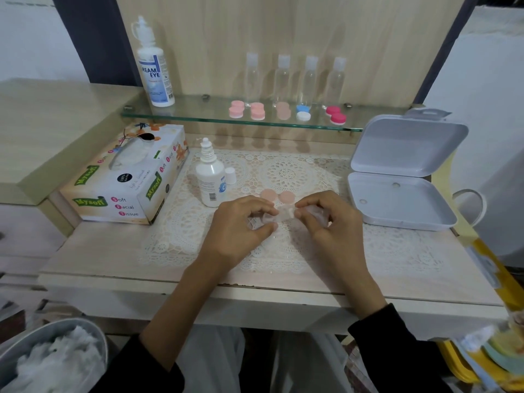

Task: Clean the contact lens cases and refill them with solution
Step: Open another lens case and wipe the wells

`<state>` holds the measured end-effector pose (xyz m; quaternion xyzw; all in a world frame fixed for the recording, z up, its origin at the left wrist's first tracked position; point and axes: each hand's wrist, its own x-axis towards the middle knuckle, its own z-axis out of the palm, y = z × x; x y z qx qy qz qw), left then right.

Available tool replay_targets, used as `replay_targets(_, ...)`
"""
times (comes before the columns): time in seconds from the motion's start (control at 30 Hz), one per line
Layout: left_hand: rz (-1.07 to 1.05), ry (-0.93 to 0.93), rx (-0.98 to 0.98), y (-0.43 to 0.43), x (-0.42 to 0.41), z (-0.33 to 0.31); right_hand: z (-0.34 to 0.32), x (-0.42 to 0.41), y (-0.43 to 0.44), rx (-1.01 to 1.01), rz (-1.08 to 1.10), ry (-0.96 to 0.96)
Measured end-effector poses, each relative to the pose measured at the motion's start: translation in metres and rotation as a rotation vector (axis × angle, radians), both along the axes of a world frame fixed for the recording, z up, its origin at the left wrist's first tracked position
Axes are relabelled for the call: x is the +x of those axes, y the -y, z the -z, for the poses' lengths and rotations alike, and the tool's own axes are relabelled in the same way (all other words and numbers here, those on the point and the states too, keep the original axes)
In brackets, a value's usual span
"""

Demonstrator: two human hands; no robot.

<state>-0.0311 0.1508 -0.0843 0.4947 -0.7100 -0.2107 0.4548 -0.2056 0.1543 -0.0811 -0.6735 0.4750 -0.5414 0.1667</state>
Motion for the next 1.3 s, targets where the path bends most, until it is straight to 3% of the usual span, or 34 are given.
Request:
replay_targets(0.33,0.0,0.029,-0.049,0.001,0.001,0.0,-0.004,-0.002,-0.003,0.008,-0.007,0.069)
replay_targets(0.6,-0.061,-0.028,-0.206,-0.001,0.004,-0.005,-0.005,-0.001,-0.01,0.111,-0.121,0.153)
replay_targets(0.77,-0.043,-0.154,-0.115,-0.001,0.006,-0.01,-0.006,0.005,-0.018,0.124,-0.163,0.176)
replay_targets(0.93,0.081,-0.143,-0.002,-0.007,0.024,-0.018,-0.009,0.024,-0.029,0.124,-0.246,0.219)
replay_targets(1.3,-0.104,-0.072,-0.047,-0.044,0.12,-0.022,-0.009,0.097,-0.046,0.128,-0.468,0.215)
